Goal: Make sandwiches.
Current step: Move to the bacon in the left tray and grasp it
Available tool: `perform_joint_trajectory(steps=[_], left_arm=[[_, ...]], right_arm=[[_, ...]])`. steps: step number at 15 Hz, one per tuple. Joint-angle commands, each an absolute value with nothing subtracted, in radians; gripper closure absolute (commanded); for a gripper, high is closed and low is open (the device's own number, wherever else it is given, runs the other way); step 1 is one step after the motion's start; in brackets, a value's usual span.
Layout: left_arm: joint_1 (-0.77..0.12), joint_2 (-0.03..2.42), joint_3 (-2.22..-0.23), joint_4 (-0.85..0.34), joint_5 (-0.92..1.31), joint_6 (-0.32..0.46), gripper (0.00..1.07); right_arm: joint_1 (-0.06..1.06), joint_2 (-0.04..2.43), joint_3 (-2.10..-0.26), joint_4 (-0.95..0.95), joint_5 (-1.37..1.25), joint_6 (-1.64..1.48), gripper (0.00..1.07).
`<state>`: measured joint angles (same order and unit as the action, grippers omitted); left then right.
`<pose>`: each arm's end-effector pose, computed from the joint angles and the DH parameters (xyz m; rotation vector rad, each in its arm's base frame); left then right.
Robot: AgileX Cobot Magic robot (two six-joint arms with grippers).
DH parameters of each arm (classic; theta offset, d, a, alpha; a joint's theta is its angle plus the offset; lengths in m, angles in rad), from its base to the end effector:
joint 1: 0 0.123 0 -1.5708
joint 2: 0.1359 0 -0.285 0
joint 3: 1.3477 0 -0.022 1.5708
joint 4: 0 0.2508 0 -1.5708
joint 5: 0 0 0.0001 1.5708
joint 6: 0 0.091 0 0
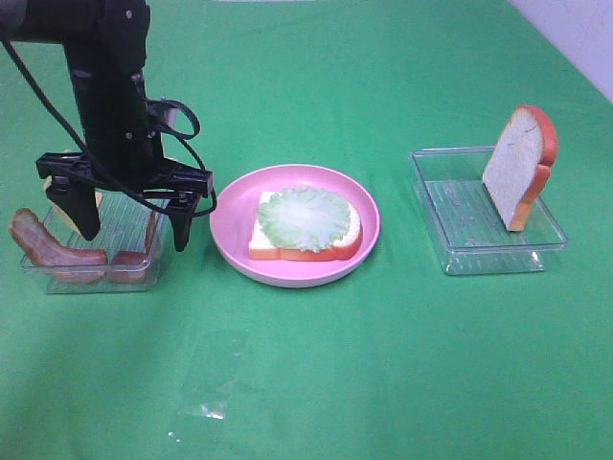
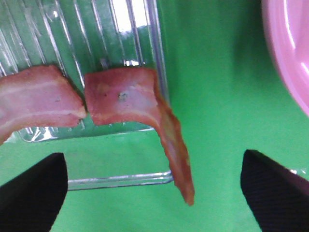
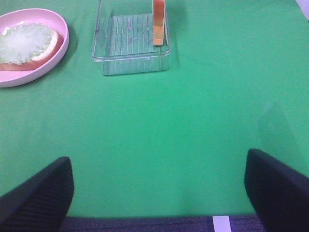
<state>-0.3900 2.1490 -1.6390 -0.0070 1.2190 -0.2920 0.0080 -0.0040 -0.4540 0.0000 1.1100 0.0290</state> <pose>0.3862 -0.1594 0.1648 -0.1464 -3.0689 -0.0271 -0.0027 0.0000 0.2606 0.0224 2.1356 0.0217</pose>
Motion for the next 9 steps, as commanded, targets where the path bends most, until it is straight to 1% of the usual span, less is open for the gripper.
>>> perform_joint_trajectory(steps=[1, 2, 6, 9], left_arm=[[-0.392, 2.146, -1.633, 0.000, 1.287, -0.290, 0.18], [-0.392, 2.146, -1.633, 0.000, 1.247, -0.290, 0.20], [-0.392, 2.146, -1.633, 0.000, 1.221, -0.290, 0.34], [-0.392, 2.146, -1.633, 0.000, 1.198, -0.290, 0.35]], right_arm=[[0.006, -0.032, -0.452, 0.000, 1.099, 0.018, 0.15], [0.006, -0.032, -0.452, 0.000, 1.099, 0.018, 0.15], [0.006, -0.032, -0.452, 0.000, 1.099, 0.018, 0.15], [0.006, -0.032, -0.452, 0.000, 1.099, 0.018, 0.15]])
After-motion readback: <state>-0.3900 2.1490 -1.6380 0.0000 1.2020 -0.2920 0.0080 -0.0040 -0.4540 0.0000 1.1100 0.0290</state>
